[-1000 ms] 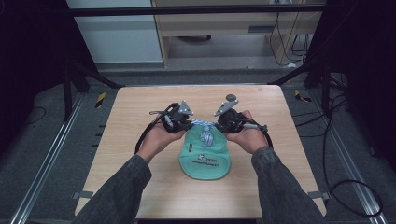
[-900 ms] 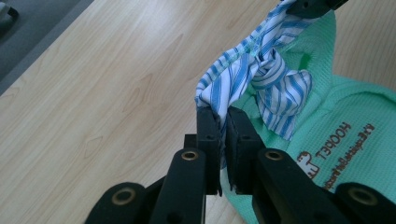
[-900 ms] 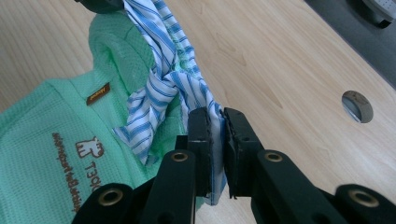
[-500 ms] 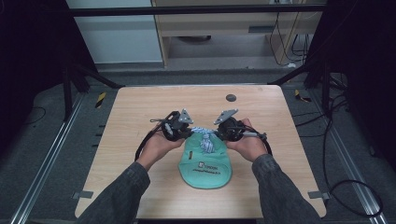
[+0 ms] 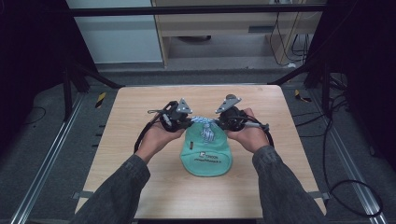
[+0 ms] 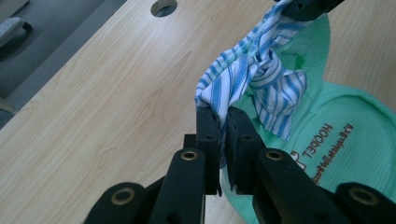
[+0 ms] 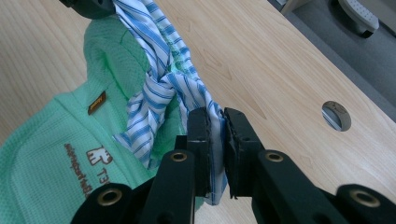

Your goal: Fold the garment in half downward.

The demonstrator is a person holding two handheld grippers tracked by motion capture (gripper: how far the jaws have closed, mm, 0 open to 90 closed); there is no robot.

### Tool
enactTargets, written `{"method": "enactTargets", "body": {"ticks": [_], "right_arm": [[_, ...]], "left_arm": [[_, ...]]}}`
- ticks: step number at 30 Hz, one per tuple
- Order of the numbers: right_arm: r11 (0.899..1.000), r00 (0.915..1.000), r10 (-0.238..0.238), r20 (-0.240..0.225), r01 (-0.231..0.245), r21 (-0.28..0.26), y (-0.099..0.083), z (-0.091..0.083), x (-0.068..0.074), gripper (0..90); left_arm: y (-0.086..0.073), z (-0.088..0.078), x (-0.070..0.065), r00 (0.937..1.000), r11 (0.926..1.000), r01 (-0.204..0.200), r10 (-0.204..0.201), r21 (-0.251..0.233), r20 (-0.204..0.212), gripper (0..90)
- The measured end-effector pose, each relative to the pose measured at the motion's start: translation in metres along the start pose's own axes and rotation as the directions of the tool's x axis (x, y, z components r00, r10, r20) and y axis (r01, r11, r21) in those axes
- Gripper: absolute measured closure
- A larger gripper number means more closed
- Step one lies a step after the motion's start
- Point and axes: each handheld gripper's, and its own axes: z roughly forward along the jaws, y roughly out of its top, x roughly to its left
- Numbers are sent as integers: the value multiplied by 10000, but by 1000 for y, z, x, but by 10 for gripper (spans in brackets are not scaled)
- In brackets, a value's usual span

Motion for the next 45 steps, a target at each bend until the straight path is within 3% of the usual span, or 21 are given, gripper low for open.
{"method": "enactTargets", "body": {"ticks": [10, 14, 29, 45], "right_arm": [[9997, 9995, -260, -169, 260, -20, -26, 0, 23, 807], [9995, 9992, -311, -246, 311, -1, -32, 1, 29, 807], [9981, 9969, -609, -498, 608, -54, -39, -7, 46, 800], [9972, 9939, -743, -815, 750, 52, -53, -12, 61, 800]], "left_arm": [[-19, 4, -28, 9981, 9982, -599, 598, 79, 127, 837], [-24, 5, -33, 9975, 9977, -655, 650, 180, 268, 838], [-44, 6, -44, 9970, 9994, -348, 347, 5, 694, 829], [-57, 7, -59, 9944, 9995, -295, 302, -89, 1017, 799]]}}
